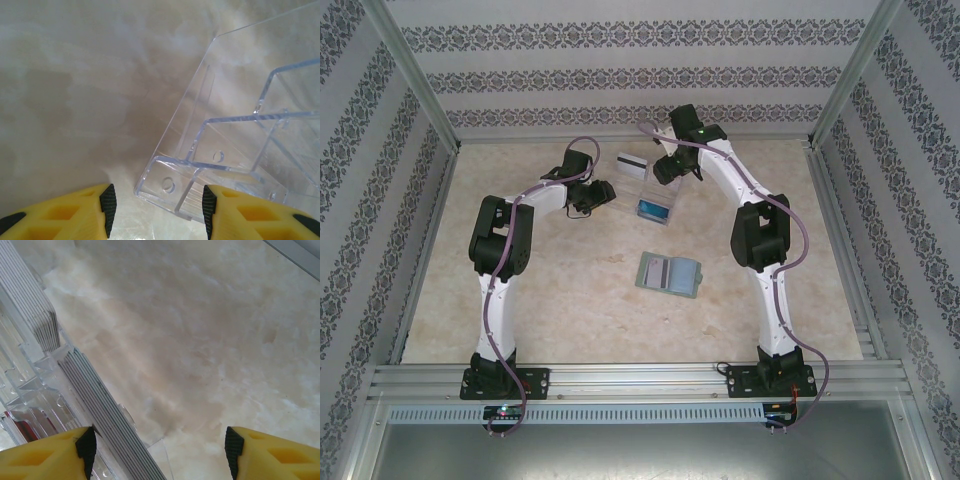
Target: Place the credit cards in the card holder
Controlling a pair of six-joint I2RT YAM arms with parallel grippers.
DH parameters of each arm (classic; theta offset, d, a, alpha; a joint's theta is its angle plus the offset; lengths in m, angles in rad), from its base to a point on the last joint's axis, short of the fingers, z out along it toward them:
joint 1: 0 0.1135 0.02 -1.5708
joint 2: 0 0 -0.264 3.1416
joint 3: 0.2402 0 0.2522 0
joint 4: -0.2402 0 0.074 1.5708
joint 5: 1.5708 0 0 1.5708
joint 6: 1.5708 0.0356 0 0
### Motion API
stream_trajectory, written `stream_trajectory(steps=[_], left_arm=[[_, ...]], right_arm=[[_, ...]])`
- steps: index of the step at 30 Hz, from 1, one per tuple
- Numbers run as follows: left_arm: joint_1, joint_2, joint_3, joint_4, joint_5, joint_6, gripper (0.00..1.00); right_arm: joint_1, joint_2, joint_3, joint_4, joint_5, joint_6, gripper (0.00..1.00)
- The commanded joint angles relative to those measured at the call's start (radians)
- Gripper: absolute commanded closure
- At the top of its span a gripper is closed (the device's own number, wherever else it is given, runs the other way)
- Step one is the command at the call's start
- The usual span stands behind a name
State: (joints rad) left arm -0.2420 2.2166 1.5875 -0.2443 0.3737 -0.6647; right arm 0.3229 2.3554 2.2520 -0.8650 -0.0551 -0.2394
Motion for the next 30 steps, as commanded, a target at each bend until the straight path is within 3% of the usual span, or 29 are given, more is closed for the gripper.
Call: stream_trajectory(steps=[1,30], left_arm=[[-0.004,0.015,-0.031,-0.015,0.016,0.004,0.48],[-0.004,0.015,-0.037,-0.01,0.021,0.004,0.48]], right_arm=[[-0.011,-0.038,0.023,0.006,0.024,0.011,0.3],[-0.027,-0.077,0.014,0.013,-0.02,0.031,0.61]])
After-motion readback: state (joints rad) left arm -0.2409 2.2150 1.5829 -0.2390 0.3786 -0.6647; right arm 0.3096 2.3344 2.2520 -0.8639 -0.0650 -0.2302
